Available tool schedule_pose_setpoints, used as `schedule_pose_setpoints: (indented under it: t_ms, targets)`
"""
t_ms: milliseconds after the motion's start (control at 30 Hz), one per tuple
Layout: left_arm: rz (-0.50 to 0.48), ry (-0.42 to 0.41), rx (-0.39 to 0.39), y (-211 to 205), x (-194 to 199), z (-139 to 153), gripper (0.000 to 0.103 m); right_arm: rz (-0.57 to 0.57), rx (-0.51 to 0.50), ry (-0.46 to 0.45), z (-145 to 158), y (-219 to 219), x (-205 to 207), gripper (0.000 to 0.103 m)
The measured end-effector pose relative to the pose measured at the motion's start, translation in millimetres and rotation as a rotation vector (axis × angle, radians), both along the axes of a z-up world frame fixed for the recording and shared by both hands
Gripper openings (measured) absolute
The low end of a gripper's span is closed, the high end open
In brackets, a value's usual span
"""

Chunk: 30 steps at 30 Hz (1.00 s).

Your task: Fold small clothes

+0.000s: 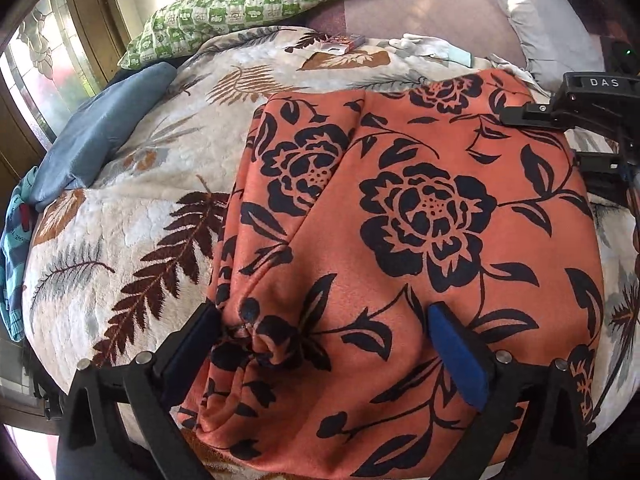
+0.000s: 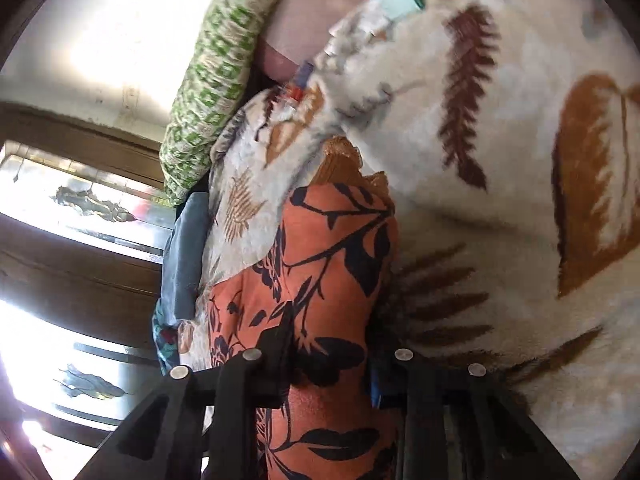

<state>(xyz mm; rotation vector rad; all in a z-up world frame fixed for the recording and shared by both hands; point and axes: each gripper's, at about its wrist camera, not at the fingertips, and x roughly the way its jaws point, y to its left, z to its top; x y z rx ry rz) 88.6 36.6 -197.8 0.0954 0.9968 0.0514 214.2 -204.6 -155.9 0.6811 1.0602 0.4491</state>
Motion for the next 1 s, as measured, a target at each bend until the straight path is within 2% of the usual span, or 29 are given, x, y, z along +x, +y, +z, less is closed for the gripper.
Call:
schedule_pose_setpoints:
  t_ms: [33,67,100,133,167,200,233,333,467,567,600,633,700,767,800,867,900,933,967,1000]
  targets:
    - [0.002,0.004,-0.005,1,1,-1,0.103,0.011,-0.083,-0.014,2,7,-1,0.03]
    - [0.002,0.003,-0.004,0,1,-1,0.103,0.021,-0.144,0.034,-7,11,3,0.033]
    - [-0.002,-0.001,0.004,-2,0,-1,0.103,0.029,-0.145,0.115,-23,9,7,0.038]
    - [-0.006,-0.005,0.01,-2,-1,0,0.103,0.002,-0.09,0.145,-29,0,5,0.043]
    - [-0.006,-0.004,0.003,0,0,0,0.103,-0.035,-0.023,0.143,-27,-10,-1,0.06]
    - [-0.004,0.001,-0.011,2,0,0,0.103,-0.062,0.03,0.128,-21,-18,-10,0.073]
    - [-0.002,0.004,-0.018,3,1,0,0.103,-0.068,0.06,0.106,-14,-24,-19,0.074]
    - [0.0,0.001,-0.014,2,1,-1,0.103,-0.06,0.114,0.076,1,-38,-56,0.075]
    - [-0.002,-0.001,-0.018,3,0,-1,0.103,-0.042,0.219,0.182,-25,-35,-98,0.075]
    - [-0.003,0.001,-0.015,3,1,-1,0.103,0.002,0.239,0.192,-40,-16,-112,0.073]
    - [-0.002,0.002,-0.014,3,1,-1,0.103,0.024,0.23,0.187,-44,-9,-112,0.057]
    - [-0.004,0.007,-0.012,2,1,-1,0.103,0.038,0.173,0.192,-46,-2,-111,0.049]
    - [-0.012,0.008,-0.013,2,1,2,0.103,0.02,0.151,0.181,-39,-1,-114,0.04]
    - [0.003,-0.018,-0.009,4,-3,15,0.102,0.033,0.074,0.135,-19,6,-120,0.039]
    - [0.014,-0.053,0.002,4,-6,23,0.102,0.042,0.045,0.142,-16,9,-122,0.039]
    - [0.005,-0.119,0.013,0,-11,36,0.102,0.034,-0.031,0.185,-27,13,-120,0.039]
    - [-0.007,-0.128,0.049,-5,-10,35,0.102,0.027,-0.011,0.205,-34,12,-117,0.04]
    - [-0.018,-0.104,0.106,-11,-7,28,0.102,0.026,0.016,0.216,-35,10,-115,0.041]
    - [-0.03,-0.056,0.149,-14,-1,15,0.102,0.037,0.015,0.21,-30,11,-112,0.047]
    - [-0.036,-0.028,0.151,-14,2,4,0.102,0.051,-0.009,0.202,-22,11,-110,0.056]
